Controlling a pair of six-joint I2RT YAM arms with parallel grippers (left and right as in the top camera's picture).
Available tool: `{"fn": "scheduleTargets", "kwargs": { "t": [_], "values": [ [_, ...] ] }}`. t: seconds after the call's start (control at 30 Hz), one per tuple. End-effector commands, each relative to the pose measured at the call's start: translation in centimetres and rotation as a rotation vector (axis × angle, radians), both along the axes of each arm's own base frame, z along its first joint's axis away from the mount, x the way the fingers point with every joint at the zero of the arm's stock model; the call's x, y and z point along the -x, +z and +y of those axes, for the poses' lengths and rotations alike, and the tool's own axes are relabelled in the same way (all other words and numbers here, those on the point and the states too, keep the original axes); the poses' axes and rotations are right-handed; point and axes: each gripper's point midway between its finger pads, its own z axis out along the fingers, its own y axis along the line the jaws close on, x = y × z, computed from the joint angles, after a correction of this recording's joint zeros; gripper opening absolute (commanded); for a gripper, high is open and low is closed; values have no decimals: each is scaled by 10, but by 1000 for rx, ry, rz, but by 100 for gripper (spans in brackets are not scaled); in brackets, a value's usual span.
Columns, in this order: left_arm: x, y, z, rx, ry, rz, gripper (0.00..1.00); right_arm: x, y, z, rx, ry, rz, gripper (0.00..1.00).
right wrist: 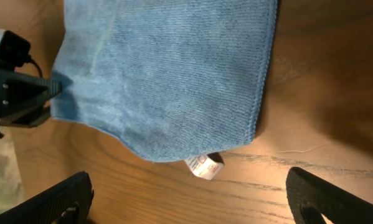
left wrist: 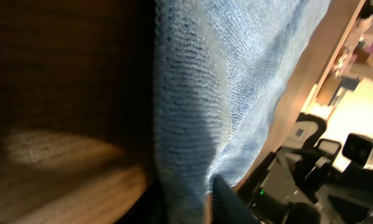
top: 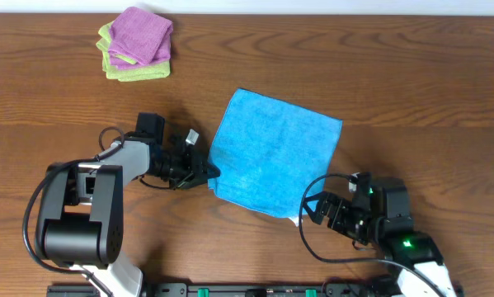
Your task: Fold the cloth
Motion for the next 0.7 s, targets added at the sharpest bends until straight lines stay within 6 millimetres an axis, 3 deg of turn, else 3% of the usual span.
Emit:
{"fn": "scheduleTargets", "kwargs": {
  "t": [0.0, 0.07, 0.67],
  "values": [
    [4, -7, 1, -16, -15, 4, 12, 1, -13, -5, 14, -27, 36, 99],
    [5, -7, 1, -15, -15, 7, 6, -1, -17, -3, 7, -23, 35, 99],
    [16, -4, -1, 3, -23, 60, 6, -21, -47, 3, -3, -13, 72, 96]
  ]
}}
